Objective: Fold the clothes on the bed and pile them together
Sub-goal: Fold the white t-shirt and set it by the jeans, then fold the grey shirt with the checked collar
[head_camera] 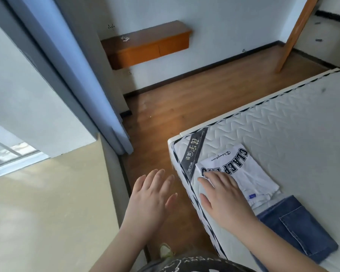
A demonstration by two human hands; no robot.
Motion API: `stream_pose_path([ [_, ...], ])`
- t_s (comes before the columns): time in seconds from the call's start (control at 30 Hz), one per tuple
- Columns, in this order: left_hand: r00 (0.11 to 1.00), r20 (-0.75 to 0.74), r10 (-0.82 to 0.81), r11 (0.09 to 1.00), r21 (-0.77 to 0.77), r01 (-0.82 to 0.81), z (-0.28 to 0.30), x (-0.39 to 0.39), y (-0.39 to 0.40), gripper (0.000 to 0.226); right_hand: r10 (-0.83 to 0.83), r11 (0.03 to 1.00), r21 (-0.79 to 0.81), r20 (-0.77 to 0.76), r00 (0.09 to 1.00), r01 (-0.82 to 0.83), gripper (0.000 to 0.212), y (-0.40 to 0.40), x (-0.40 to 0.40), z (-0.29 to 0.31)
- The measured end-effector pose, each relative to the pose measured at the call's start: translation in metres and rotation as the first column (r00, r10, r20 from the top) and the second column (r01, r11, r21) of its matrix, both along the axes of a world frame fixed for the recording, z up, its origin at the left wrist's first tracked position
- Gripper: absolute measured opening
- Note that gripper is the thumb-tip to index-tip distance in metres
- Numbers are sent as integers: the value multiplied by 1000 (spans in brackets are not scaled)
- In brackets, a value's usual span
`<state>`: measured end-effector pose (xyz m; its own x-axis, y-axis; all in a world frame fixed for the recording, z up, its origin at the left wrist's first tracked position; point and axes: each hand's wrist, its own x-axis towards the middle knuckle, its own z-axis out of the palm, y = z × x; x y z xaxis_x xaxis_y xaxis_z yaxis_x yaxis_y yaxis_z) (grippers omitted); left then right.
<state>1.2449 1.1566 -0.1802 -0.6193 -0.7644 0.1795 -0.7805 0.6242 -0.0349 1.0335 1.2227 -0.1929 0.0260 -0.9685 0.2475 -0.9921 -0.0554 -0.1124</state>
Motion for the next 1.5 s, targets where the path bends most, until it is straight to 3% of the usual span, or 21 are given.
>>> stream_pose_path([
  [0.1, 997, -19, 76, 997, 4, -76, 4, 34, -25, 47, 45, 999, -12, -16, 999, -45, 41, -41, 29, 15],
  [0.3, 982, -60, 181, 983, 10, -181, 8, 88, -64, 48, 128, 991, 42, -26, 991, -127, 41, -99, 77, 28],
  [0.53, 983, -29, 180, 984, 13, -180, 8, 109, -95, 52, 133, 987, 92, -23, 991, -130, 40, -123, 101, 29],
  [0.67, 991, -18, 130, 991, 26, -129, 15, 93, -107, 53, 44, 996, 84, -24, 999, -42, 37, -119, 93, 35],
  [0.87, 995, -20, -97, 995, 26, 97, 35, 34, -109, 51, -178, 978, 102, -29, 984, 180, 37, -86, 53, 50],
  [1.1, 930, 9, -366, 930, 27, 366, 58, -76, -76, 52, -387, 919, 83, 2, 922, 386, 32, -5, -29, 55],
  [1.3, 803, -24, -596, 802, 44, 596, 65, -188, -20, 52, -566, 823, 81, 37, 824, 562, 36, 91, -95, 55],
  [1.5, 592, 1, -806, 591, 51, 805, 79, -276, 39, 56, -788, 615, 115, 82, 610, 780, 38, 171, -123, 58],
])
